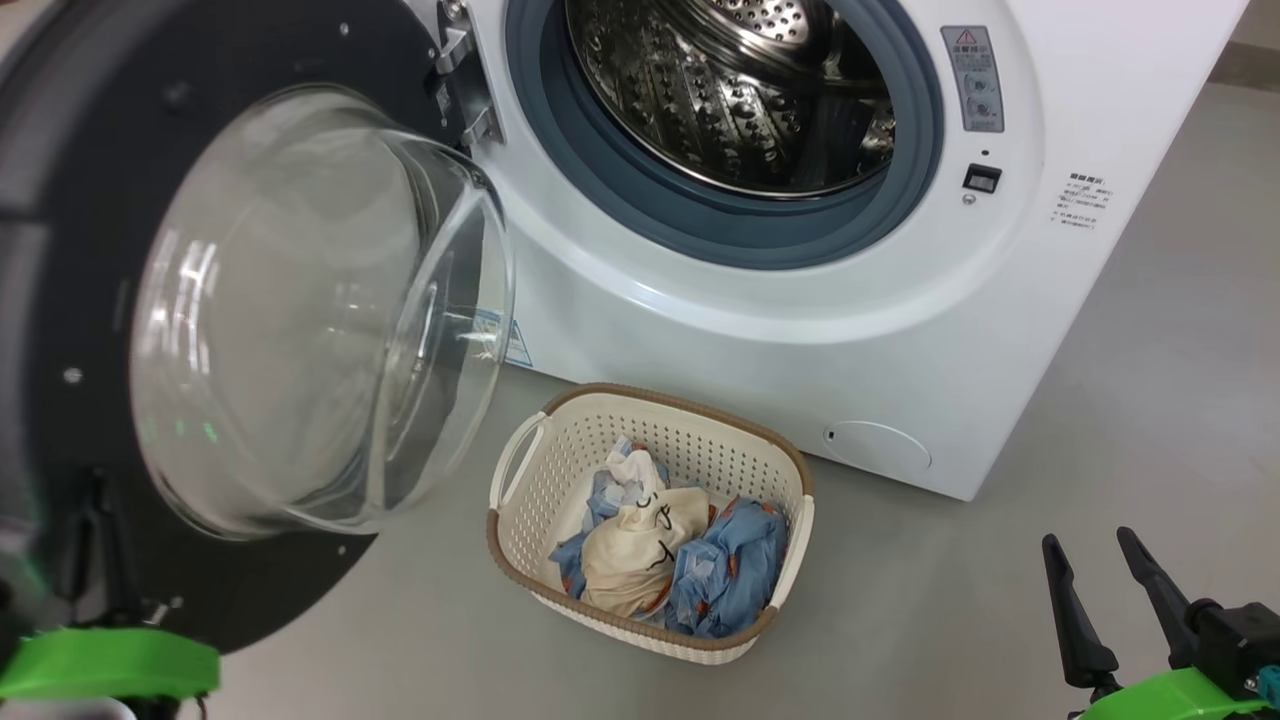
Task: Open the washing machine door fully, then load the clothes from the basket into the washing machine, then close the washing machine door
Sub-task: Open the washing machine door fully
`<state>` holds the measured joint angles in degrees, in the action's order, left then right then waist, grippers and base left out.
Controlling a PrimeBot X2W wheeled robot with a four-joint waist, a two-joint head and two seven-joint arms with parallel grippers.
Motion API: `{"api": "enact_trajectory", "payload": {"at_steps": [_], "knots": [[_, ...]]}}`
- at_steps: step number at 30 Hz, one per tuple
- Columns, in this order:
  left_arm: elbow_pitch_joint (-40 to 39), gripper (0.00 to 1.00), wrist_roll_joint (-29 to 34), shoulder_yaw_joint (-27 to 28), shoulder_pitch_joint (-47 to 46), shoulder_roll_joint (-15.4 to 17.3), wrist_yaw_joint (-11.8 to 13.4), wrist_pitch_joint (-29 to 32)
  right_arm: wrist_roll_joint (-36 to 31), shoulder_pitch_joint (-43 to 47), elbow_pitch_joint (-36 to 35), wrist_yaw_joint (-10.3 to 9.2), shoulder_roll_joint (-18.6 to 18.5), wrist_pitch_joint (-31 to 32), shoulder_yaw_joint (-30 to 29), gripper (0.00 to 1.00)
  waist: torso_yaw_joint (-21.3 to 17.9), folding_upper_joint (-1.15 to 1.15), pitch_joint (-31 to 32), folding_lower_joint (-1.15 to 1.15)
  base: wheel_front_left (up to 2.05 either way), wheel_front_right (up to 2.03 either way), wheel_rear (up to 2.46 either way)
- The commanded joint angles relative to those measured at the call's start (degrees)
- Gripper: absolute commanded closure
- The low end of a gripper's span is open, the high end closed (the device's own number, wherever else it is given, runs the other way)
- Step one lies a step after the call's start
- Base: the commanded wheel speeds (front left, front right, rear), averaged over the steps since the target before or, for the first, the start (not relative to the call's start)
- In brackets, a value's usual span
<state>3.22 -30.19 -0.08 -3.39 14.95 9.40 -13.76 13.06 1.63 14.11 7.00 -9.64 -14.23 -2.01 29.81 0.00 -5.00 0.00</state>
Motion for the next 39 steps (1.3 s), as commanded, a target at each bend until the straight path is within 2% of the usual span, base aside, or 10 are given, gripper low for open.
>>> {"api": "enact_trajectory", "payload": {"at_steps": [1,12,20,23,27,32,39], "knots": [[0.2,1.00,-0.3,3.9,-3.8,3.0,0.6,-0.8,-0.9,-1.7,-1.6,0.48,-1.1,-0.8,1.3,0.00,0.1,0.00,-0.5,0.00,0.00,0.00,0.00],[12.4,1.00,1.3,10.4,-13.4,4.8,-2.8,-1.2,-1.3,-3.0,-2.5,0.48,-2.8,-0.8,0.6,0.00,0.4,0.00,-4.2,0.00,0.00,0.00,0.00],[22.6,1.00,4.7,16.9,-20.9,6.0,-7.3,-1.2,-1.6,-4.5,-3.5,0.48,-4.0,-0.8,0.6,0.00,-0.3,0.00,-7.7,0.00,0.00,0.00,0.00],[26.4,1.00,5.5,20.5,-24.5,5.6,-9.9,-1.2,-1.7,-5.3,-3.8,0.48,-4.6,-0.8,0.6,0.00,-0.7,0.00,-9.6,0.00,0.00,0.00,0.00],[31.3,1.00,7.4,23.1,-28.4,6.2,-11.6,-1.2,-1.8,-6.1,-4.1,0.48,-5.3,-0.8,0.6,0.00,-1.1,0.00,-11.4,0.00,0.00,0.00,0.00],[36.8,1.00,9.8,25.9,-32.8,7.5,-12.8,-1.2,-1.9,-7.1,-4.4,0.48,-6.0,-0.8,0.7,0.00,-1.7,0.00,-13.2,0.00,0.00,0.00,0.00],[41.5,1.00,12.6,29.0,-36.8,9.2,-13.2,-1.2,-2.0,-7.9,-4.3,0.48,-6.5,-0.8,0.7,0.00,-2.3,0.00,-14.6,0.00,0.00,0.00,0.00]]}}
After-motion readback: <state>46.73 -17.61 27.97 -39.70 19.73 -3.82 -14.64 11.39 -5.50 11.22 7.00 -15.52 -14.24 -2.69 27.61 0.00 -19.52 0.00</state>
